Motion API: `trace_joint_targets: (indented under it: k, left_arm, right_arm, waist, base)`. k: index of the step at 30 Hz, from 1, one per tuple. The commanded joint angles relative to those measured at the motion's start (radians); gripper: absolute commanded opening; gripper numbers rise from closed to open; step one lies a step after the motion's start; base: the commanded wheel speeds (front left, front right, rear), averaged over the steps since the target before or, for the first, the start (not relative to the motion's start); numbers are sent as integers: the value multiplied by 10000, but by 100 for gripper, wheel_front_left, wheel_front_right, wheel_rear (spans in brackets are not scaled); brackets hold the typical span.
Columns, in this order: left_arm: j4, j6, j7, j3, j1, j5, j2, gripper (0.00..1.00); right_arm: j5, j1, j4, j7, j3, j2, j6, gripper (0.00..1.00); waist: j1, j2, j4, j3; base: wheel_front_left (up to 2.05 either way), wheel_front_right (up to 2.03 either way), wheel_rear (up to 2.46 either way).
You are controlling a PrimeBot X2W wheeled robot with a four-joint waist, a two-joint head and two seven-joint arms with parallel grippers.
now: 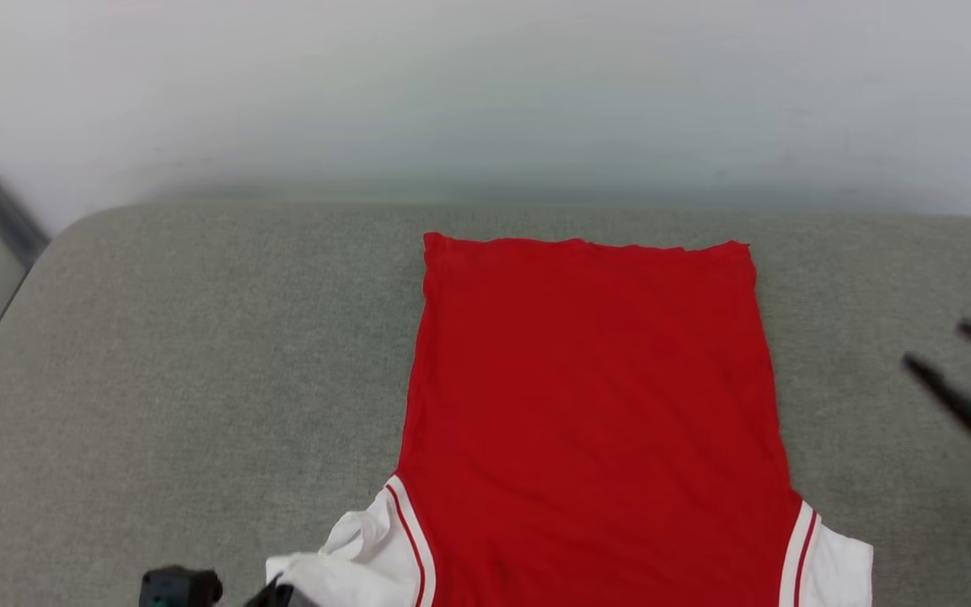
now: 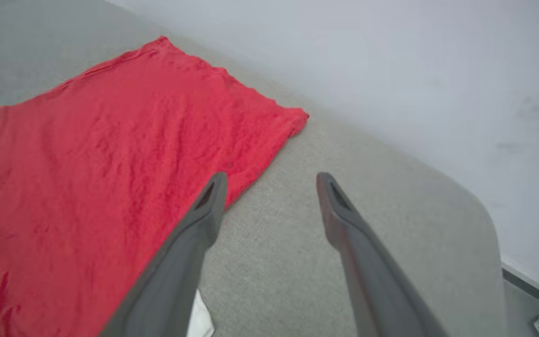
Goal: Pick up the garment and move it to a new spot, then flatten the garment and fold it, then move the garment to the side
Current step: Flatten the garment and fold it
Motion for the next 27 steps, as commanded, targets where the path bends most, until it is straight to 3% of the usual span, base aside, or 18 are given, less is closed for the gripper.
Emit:
trace_joint_targets:
  k: [1,5,9,13,16,21,27]
  left_arm:
    - [-78,65,-68,61,-215,90,29,0]
    - [-418,142,-111,120,-676,459,-61,0]
    - [-669,155,-168,163,-1238,840,-326,0]
    - [-764,90,-216,127,-1831,1246,-673,0]
    - [-791,31,-224,73,-2286,1541,-916,0]
    - [-895,-59,-280,40,-2929,1954,-1271,0]
    - [-1031,-127,-321,63,-3420,2324,-1610,0]
  right_arm:
    - [-39,-227,-122,170,-138,-9,-3,100]
    - [392,-1591,-627,2041,-1062,-298,-5,100]
    - [765,-3150,-529,4884,-1212,-362,-5,100]
    - [783,-4697,276,7657,-1332,88,-3,100]
    - [272,-5764,977,9049,-1471,526,-3,100]
    - [-766,-6926,2139,10313,-1834,1502,-3,100]
    - [-1788,-7330,3053,10583,-2111,2337,-3,100]
  waist:
    - [0,0,167,253]
    - [0,0,541,1082]
    - [0,0,965,2096]
    - [0,0,1378,3086]
    - [0,0,1692,3770]
    - [0,0,2104,4756]
    - [0,0,2473,5694]
  base:
    - [0,0,0]
    - [0,0,0]
    - [0,0,0]
    - [0,0,0]
    - [0,0,0]
    - [0,0,0]
    - [0,0,0]
